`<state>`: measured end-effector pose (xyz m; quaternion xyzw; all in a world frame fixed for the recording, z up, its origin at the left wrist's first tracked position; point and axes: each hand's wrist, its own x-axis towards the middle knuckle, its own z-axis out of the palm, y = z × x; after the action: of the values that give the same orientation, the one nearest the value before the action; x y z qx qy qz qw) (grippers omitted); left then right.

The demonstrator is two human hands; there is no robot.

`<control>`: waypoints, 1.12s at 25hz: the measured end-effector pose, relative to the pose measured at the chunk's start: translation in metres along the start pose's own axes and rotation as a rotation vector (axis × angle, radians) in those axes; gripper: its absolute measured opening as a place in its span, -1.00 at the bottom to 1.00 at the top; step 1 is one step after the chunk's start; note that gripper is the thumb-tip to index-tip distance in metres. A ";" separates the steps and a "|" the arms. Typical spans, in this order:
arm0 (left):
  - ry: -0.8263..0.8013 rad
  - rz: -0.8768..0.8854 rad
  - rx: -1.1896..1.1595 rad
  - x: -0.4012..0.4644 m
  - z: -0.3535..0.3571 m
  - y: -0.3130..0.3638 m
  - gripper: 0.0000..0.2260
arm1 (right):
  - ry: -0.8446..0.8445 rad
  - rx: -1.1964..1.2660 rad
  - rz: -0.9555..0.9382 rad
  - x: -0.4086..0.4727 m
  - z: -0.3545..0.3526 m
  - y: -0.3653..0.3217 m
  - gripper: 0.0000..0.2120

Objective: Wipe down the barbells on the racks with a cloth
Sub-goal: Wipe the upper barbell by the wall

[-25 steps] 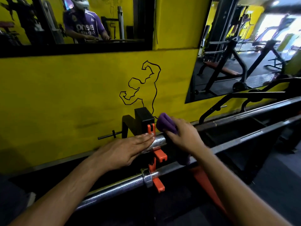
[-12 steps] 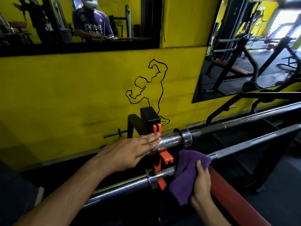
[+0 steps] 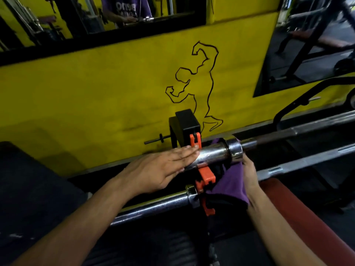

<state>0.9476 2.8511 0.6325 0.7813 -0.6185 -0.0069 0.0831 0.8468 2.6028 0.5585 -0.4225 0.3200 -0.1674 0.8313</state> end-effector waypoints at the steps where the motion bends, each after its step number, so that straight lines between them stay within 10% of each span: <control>1: -0.004 -0.002 0.001 0.000 0.001 -0.001 -0.49 | -0.012 0.008 0.018 -0.006 -0.006 0.005 -0.73; 7: 0.000 0.017 -0.044 0.001 0.003 -0.005 -0.48 | 0.104 0.002 -0.060 -0.071 -0.028 0.006 -0.59; 9: 0.013 0.030 -0.068 -0.002 -0.002 -0.005 -0.48 | 0.204 -0.138 -0.283 -0.092 -0.023 -0.010 -0.41; 12: 0.089 0.007 -0.069 -0.036 -0.010 -0.019 -0.50 | 0.301 -0.429 -0.768 -0.124 0.002 -0.024 -0.86; 14: 0.136 0.001 -0.072 -0.071 -0.010 -0.036 -0.51 | 0.199 -0.748 -0.950 -0.126 0.028 -0.018 -0.72; 18: 0.174 0.058 -0.116 -0.107 0.009 -0.054 -0.51 | 0.122 -1.536 -0.977 -0.091 0.052 0.019 -0.46; 28: 0.206 0.067 -0.145 -0.105 0.010 -0.048 -0.49 | 0.345 -1.405 -0.852 -0.107 0.107 0.035 -0.48</control>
<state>0.9680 2.9623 0.6065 0.7488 -0.6303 0.0314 0.2027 0.8399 2.7462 0.6186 -0.8952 0.2857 -0.2911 0.1799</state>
